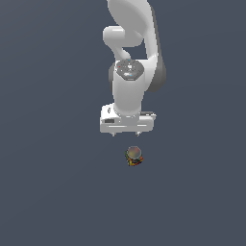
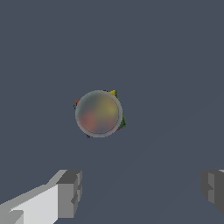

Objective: Pick up the object and move it to a goal position.

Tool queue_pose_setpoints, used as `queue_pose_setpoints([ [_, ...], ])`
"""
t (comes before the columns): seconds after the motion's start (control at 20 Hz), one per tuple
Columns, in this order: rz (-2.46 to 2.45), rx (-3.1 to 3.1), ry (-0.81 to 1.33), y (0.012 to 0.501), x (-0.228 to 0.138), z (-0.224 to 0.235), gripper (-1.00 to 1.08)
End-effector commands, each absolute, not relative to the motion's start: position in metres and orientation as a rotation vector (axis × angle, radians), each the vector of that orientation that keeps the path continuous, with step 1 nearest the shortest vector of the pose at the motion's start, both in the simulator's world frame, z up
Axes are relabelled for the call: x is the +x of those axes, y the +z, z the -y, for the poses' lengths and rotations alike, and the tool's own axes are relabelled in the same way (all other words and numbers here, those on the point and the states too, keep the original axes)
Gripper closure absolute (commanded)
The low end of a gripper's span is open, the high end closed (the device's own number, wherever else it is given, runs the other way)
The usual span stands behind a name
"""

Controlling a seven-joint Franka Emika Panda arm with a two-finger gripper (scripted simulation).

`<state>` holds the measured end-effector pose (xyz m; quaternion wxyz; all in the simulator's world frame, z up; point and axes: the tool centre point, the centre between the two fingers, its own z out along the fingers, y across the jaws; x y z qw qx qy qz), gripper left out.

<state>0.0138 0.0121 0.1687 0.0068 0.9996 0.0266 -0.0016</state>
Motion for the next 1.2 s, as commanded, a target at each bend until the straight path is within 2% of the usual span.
queue_pose_setpoints([
  [0.0,-0.156,3.125,-0.006,0.159,0.021,-0.018,-0.92],
  [0.55,-0.485,3.101,-0.001,0.115,0.052,-0.047,-0.92],
  [1.15,-0.526,3.097,-0.002,0.099,0.054,-0.05,-0.92],
])
